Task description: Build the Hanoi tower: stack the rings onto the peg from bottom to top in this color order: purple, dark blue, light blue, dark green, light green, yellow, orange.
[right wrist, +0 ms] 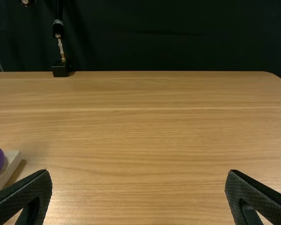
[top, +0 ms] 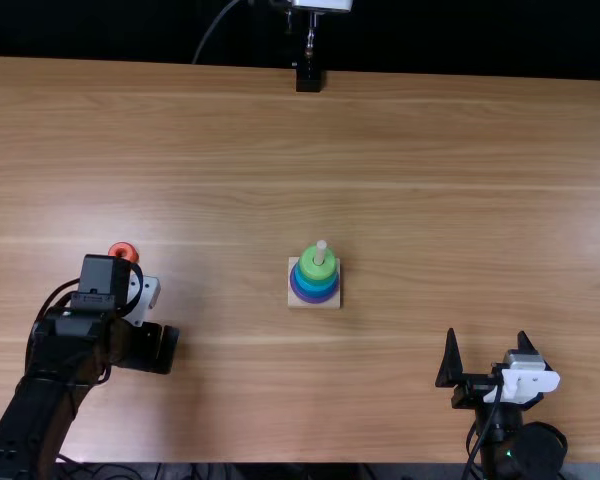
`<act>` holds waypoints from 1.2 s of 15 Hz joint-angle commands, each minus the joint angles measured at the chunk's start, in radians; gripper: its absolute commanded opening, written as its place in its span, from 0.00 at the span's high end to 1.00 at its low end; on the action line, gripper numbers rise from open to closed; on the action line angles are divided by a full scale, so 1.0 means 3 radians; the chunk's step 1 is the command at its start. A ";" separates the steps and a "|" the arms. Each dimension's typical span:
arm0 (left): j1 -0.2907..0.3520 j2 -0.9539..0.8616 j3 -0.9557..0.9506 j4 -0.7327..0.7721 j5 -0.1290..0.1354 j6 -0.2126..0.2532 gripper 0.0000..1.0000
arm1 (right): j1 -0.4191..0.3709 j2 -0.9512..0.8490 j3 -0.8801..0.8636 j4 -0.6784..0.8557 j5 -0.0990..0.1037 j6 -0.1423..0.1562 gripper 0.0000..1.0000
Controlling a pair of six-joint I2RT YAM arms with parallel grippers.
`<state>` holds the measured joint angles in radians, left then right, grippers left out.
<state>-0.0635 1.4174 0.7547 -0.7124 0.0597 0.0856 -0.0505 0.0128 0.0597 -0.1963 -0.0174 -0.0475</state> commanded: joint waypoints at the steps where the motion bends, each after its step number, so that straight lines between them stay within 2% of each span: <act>1: 0.0043 0.0118 0.0128 0.0025 0.0034 0.0101 0.00 | -0.0010 -0.0043 -0.0148 -0.0245 0.0046 -0.0001 0.00; 11: 0.0033 0.0266 0.0123 0.0190 0.0040 0.0113 0.00 | -0.0010 -0.0043 -0.0148 -0.0245 0.0046 -0.0001 0.00; 12: 0.0033 0.0266 0.0123 0.0184 0.0040 0.0113 0.16 | -0.0010 -0.0043 -0.0148 -0.0245 0.0046 -0.0001 0.00; 14: 0.0028 0.0266 0.0123 0.0178 0.0010 0.0113 0.84 | -0.0010 -0.0043 -0.0148 -0.0245 0.0046 -0.0001 0.00; 15: 0.0028 0.0266 0.0123 0.0178 -0.0015 0.0113 1.00 | -0.0010 -0.0043 -0.0148 -0.0245 0.0046 -0.0001 0.00; 18: 0.0028 0.0256 0.0128 0.0160 -0.0187 0.0113 1.00 | -0.0010 -0.0043 -0.0148 -0.0245 0.0046 -0.0001 0.00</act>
<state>-0.0635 1.4895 0.7628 -0.6628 0.0284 0.1043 -0.0505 0.0128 0.0597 -0.1959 -0.0177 -0.0471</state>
